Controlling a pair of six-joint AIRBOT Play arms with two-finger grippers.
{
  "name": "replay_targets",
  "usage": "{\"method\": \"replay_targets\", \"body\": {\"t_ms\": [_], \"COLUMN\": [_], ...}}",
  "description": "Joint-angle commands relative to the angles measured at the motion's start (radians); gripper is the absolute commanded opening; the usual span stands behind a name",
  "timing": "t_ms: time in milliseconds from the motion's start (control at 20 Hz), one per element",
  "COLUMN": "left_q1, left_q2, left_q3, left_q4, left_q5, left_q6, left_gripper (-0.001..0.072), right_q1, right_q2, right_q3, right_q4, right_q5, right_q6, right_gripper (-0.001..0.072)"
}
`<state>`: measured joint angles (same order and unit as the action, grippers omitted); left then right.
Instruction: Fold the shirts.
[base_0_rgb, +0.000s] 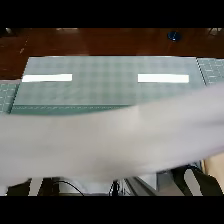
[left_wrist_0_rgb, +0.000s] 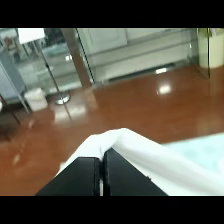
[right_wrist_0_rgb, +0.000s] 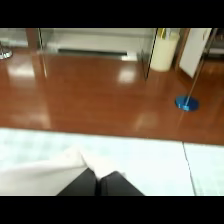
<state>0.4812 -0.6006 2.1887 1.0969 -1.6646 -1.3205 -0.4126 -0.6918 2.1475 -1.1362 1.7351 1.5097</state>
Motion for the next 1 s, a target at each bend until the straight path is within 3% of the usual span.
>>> {"method": "replay_targets", "body": {"t_ms": [0, 200, 300, 400, 500, 650, 950], "left_q1": [-0.018, -0.013, -0.014, -0.014, -0.025, -0.142, -0.336], "left_q2": [0.012, 0.027, 0.025, -0.005, -0.109, -0.302, -0.578], "left_q3": [-0.113, -0.473, -0.688, -0.875, -0.998, -1.012, -0.950], "left_q4": [0.025, -0.035, -0.042, -0.076, -0.174, -0.181, -0.180], "left_q5": [-0.179, -0.158, -0.065, 0.043, 0.096, 0.267, 0.744], "left_q6": [-0.066, -0.061, -0.061, -0.023, 0.008, 0.011, 0.176], "left_gripper": [0.0025, 0.0024, 0.0024, 0.0024, 0.0024, 0.0024, 0.0025], "right_q1": [0.054, 0.100, 0.100, 0.100, 0.117, 0.208, 0.341], "right_q2": [0.021, 0.063, 0.049, -0.002, -0.096, -0.259, -0.501], "right_q3": [-0.047, -0.450, -0.690, -0.878, -0.938, -0.937, -0.938], "right_q4": [-0.135, -0.183, -0.184, -0.154, -0.092, -0.067, -0.071], "right_q5": [0.121, 0.120, 0.090, -0.028, -0.165, -0.398, -0.880], "right_q6": [0.037, 0.006, -0.032, -0.042, -0.046, -0.066, -0.113], "right_gripper": [0.0018, 0.0018, 0.0018, 0.0018, 0.0018, 0.0018, 0.0018]}}
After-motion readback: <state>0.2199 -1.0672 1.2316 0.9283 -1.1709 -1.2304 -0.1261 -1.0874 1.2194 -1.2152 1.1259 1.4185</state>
